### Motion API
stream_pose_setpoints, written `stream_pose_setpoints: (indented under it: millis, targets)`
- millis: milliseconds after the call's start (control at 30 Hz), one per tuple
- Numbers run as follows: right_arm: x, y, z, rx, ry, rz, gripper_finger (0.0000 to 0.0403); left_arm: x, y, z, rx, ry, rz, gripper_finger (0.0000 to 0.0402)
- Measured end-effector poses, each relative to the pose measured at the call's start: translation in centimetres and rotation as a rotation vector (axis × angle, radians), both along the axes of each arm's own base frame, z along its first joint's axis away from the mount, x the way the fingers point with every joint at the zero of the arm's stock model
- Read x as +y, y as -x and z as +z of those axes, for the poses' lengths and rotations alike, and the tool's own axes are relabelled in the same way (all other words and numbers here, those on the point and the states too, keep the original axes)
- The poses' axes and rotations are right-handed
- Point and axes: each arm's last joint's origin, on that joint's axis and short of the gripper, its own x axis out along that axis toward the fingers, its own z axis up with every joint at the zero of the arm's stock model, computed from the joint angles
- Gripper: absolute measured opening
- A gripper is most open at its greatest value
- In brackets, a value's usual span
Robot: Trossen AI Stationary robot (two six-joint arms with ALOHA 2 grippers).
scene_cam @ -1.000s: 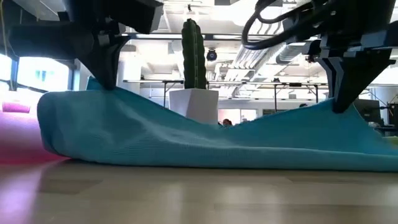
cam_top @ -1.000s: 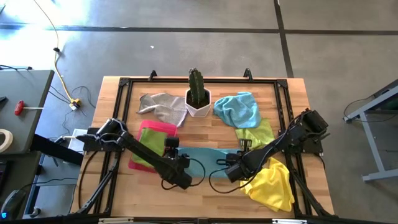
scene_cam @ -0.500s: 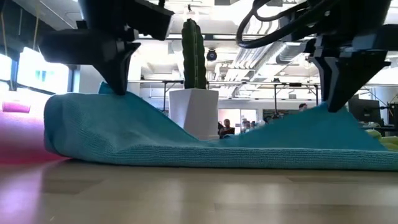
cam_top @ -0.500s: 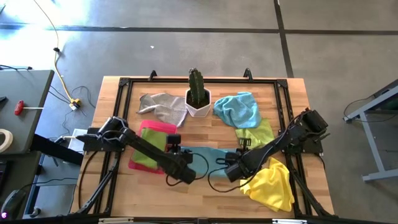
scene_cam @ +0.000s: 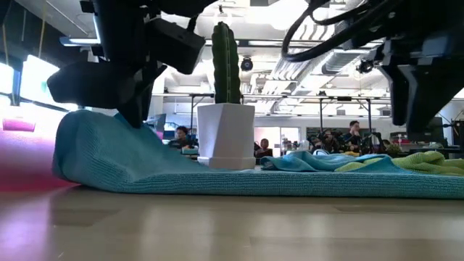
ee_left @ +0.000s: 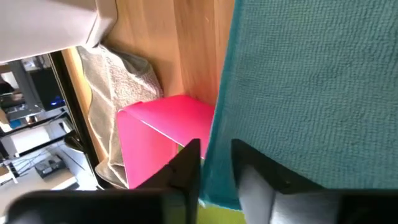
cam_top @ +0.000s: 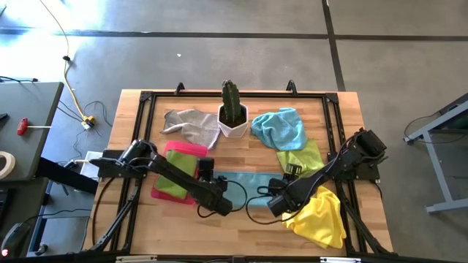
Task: Fold microfiber towels
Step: Fold the bottom blue towel
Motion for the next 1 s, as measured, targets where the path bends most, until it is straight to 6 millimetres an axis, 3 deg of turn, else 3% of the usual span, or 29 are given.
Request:
stream_pose_setpoints:
  millis: [133,333,467,567,767,900,1000]
  targets:
    - [0.6,0.4,-0.1,-0.022,0.02,-0.007,0.0158,0.0,-0.1,0.0,-0.001,-0.002,-0.01,0.0131]
    - [-0.2,2.4,-1.7,-0.08,-0.026,-0.087,0.0158,0.5,-0.1,0.1,0.038,-0.042,-0.033,0.0176]
    - [-1.0,3.6,-1.5,-0.2,-0.109,-0.167,0.0158,1.0,0.0,1.2,0.08,-0.089,-0.039,0.0181]
    - [-1.9,4.8,-1.8,-0.309,-0.181,-0.32,0.0158,0.9,-0.3,1.7,0.062,-0.08,-0.037,0.0179]
    - [-3.0,6.5,-4.3,-0.54,-0.409,-0.625,0.0162,0.0,-1.2,2.2,-0.009,-0.017,-0.095,0.0173]
    - [-3.5,7.2,-6.3,-0.592,-0.493,-0.707,0.0182,-0.7,-2.1,1.8,-0.07,0.067,-0.143,0.0173]
    - [-3.7,7.5,-6.8,-0.612,-0.494,-0.74,0.0203,-1.0,-2.7,1.6,-0.111,0.112,-0.172,0.0173]
